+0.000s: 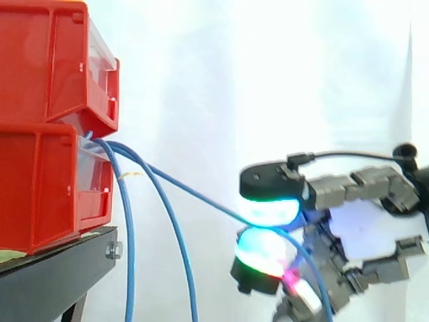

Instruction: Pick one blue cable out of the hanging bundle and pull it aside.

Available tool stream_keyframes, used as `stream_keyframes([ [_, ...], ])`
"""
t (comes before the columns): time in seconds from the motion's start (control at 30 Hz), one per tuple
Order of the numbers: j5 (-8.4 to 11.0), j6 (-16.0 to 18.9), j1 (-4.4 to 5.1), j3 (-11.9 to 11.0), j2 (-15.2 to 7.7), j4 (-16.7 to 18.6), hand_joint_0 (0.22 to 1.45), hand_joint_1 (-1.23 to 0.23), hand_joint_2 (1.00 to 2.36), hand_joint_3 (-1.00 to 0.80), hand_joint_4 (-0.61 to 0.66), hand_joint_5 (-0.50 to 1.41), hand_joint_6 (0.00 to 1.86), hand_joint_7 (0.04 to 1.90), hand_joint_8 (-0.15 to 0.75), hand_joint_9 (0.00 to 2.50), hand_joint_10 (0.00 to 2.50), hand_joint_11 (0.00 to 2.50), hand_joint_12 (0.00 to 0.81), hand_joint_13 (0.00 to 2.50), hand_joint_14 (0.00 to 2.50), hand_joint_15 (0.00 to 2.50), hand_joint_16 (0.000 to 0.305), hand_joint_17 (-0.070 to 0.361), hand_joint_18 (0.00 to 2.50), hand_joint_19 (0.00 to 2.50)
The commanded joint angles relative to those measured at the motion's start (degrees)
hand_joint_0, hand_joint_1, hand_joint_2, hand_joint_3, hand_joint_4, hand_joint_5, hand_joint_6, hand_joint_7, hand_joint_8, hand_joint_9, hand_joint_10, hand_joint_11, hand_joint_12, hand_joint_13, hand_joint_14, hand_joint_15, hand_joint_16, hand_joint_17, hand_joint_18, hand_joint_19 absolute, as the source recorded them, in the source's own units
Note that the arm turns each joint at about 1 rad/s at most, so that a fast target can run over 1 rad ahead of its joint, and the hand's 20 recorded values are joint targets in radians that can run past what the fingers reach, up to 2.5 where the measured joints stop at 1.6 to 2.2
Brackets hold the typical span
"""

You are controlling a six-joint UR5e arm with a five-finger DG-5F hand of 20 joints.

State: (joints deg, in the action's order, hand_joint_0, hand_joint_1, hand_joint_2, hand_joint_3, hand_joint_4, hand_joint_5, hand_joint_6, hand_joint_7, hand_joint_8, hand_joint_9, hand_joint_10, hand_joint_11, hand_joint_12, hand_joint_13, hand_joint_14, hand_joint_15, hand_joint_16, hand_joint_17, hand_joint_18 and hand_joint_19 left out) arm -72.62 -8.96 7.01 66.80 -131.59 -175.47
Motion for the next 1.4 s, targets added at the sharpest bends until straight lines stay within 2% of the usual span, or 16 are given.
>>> stream_keyframes([
  [0.0, 0.03, 0.0, 0.02, 5.8, 0.0, 1.4, 0.65, -0.8, 1.01, 0.11, 0.0, -0.12, 0.94, 1.37, 0.336, 1.16, 0.02, 0.74, 0.373, 0.9, 0.02, 0.66, 0.056, 0.126, 0.78, 0.48],
  [0.07, -0.06, 0.6, 0.02, 9.8, 0.0, 2.2, 0.65, -0.81, 1.01, 0.11, 0.0, -0.12, 0.94, 1.37, 0.331, 1.16, 0.02, 0.74, 0.376, 0.9, 0.02, 0.65, 0.056, 0.126, 0.78, 0.48],
  [0.1, -0.24, 1.1, 0.02, 12.6, 0.1, 2.8, 0.65, -0.81, 1.01, 0.11, 0.0, -0.12, 0.94, 1.37, 0.334, 1.16, 0.02, 0.75, 0.375, 0.9, 0.02, 0.65, 0.056, 0.126, 0.78, 0.48],
  [0.13, -0.15, 2.3, 0.02, 12.9, 0.5, 3.6, 0.65, -0.81, 1.01, 0.11, 0.0, -0.12, 0.94, 1.37, 0.332, 1.16, 0.02, 0.74, 0.373, 0.9, 0.02, 0.65, 0.056, 0.126, 0.78, 0.49],
  [0.3, -0.24, 8.3, -0.33, 11.8, 2.4, 4.4, 0.65, -0.8, 1.01, 0.1, 0.0, -0.12, 0.94, 1.37, 0.337, 1.15, 0.02, 0.74, 0.375, 0.9, 0.02, 0.65, 0.056, 0.126, 0.78, 0.48],
  [0.37, 0.03, 10.4, -0.15, 11.4, 2.4, 3.9, 0.65, -0.8, 1.01, 0.1, 0.0, -0.12, 0.94, 1.37, 0.335, 1.15, 0.02, 0.74, 0.374, 0.9, 0.02, 0.64, 0.056, 0.126, 0.78, 0.49],
  [0.4, 0.03, 13.6, -0.41, 10.2, 2.4, 2.2, 0.65, -0.8, 1.01, 0.11, -0.01, -0.12, 0.94, 1.37, 0.333, 1.15, 0.02, 0.74, 0.376, 0.9, 0.02, 0.65, 0.056, 0.126, 0.78, 0.49],
  [0.43, -0.06, 14.1, -0.5, 10.0, 2.3, 1.6, 0.65, -0.8, 1.01, 0.1, 0.0, -0.12, 0.94, 1.37, 0.332, 1.15, 0.02, 0.74, 0.374, 0.9, 0.02, 0.64, 0.056, 0.126, 0.78, 0.49],
  [0.6, -0.59, 14.3, -0.68, 9.8, 2.3, -2.2, 0.65, -0.8, 1.01, 0.1, 0.0, -0.12, 0.94, 1.36, 0.332, 1.15, 0.02, 0.74, 0.375, 0.9, 0.02, 0.65, 0.056, 0.126, 0.78, 0.49],
  [0.67, -0.41, 13.8, -0.68, 9.8, 2.3, -2.1, 0.65, -0.8, 1.01, 0.1, 0.0, -0.12, 0.94, 1.37, 0.335, 1.15, 0.02, 0.74, 0.377, 0.9, 0.02, 0.65, 0.056, 0.126, 0.78, 0.49],
  [0.87, -0.24, 11.9, -0.68, 9.8, 2.3, 0.1, 0.65, -0.8, 1.01, 0.11, 0.0, -0.12, 0.94, 1.37, 0.334, 1.15, 0.02, 0.74, 0.375, 0.9, 0.02, 0.65, 0.056, 0.126, 0.78, 0.48],
  [1.2, -0.24, 11.9, -0.5, 9.8, 2.3, 3.9, 0.65, -0.81, 1.01, 0.1, 0.01, -0.12, 0.94, 1.38, 0.331, 1.15, 0.02, 0.73, 0.375, 0.9, 0.02, 0.65, 0.056, 0.126, 0.78, 0.49],
  [1.37, -0.24, 11.9, -0.5, 9.8, 2.3, 4.7, 0.65, -0.81, 1.01, 0.1, 0.01, -0.12, 0.94, 1.38, 0.331, 1.15, 0.02, 0.73, 0.375, 0.9, 0.02, 0.65, 0.056, 0.127, 0.78, 0.49],
])
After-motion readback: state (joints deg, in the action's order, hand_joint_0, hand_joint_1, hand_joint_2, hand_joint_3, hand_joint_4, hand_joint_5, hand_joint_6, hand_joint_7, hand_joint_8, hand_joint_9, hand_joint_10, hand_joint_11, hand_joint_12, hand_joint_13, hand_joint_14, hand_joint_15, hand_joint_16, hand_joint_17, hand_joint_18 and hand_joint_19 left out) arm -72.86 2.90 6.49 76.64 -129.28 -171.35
